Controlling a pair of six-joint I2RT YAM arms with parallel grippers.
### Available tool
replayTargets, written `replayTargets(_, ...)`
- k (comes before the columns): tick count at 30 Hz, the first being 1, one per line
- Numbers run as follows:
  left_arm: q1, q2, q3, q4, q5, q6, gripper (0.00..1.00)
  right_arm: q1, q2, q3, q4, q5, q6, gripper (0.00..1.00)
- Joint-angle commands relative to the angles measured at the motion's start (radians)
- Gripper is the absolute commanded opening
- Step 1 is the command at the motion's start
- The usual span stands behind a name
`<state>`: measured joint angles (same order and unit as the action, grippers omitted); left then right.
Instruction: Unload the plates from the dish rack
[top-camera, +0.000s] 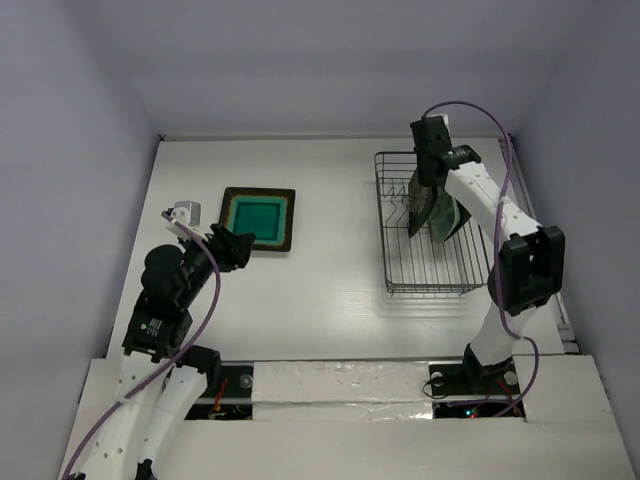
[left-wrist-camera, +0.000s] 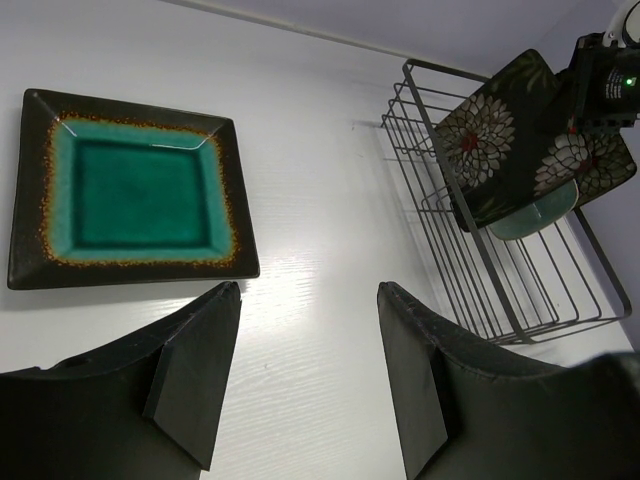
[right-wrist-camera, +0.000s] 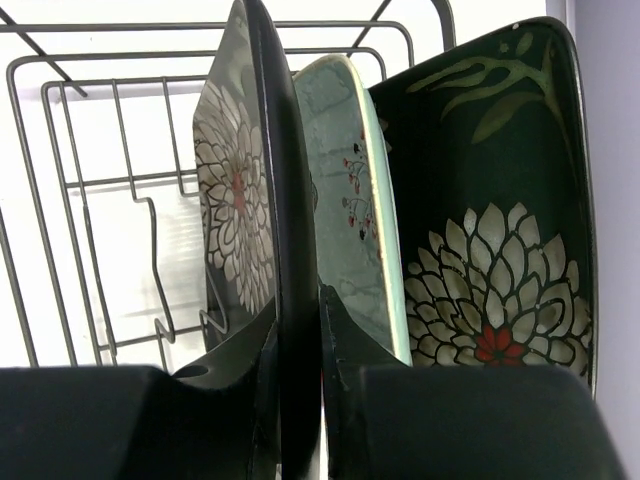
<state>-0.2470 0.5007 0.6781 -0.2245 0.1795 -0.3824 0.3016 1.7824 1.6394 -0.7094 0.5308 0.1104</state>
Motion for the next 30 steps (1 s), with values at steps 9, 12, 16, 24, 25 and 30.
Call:
replayTargets(9,0.003,-0.01,0.001,0.048,0.017,-0.001,0.54,-0.007,-0.199,0.155,-0.012,0.06,-0.045,0.0)
replayTargets(12,0.003,-0.011,0.001,0.05,0.018,-0.001,0.54,0.002,-0.271,0.183,-0.004,0.032,-0.015,0.0)
replayTargets(16,0.003,-0.011,0.0,0.05,0.02,-0.003,0.54,0.033,-0.371,0.171,0.065,-0.038,0.057,0.0)
replayTargets(24,0.012,-0.013,0.0,0.051,0.021,-0.001,0.54,0.198,-0.424,-0.09,0.54,-0.32,0.424,0.0)
replayTargets(25,0.012,-0.013,0.001,0.051,0.021,-0.001,0.54,0.22,-0.404,-0.12,0.592,-0.362,0.469,0.0)
replayTargets(30,0.012,-0.013,0.001,0.051,0.02,-0.003,0.54,0.292,-0.252,-0.138,0.884,-0.476,0.713,0.0)
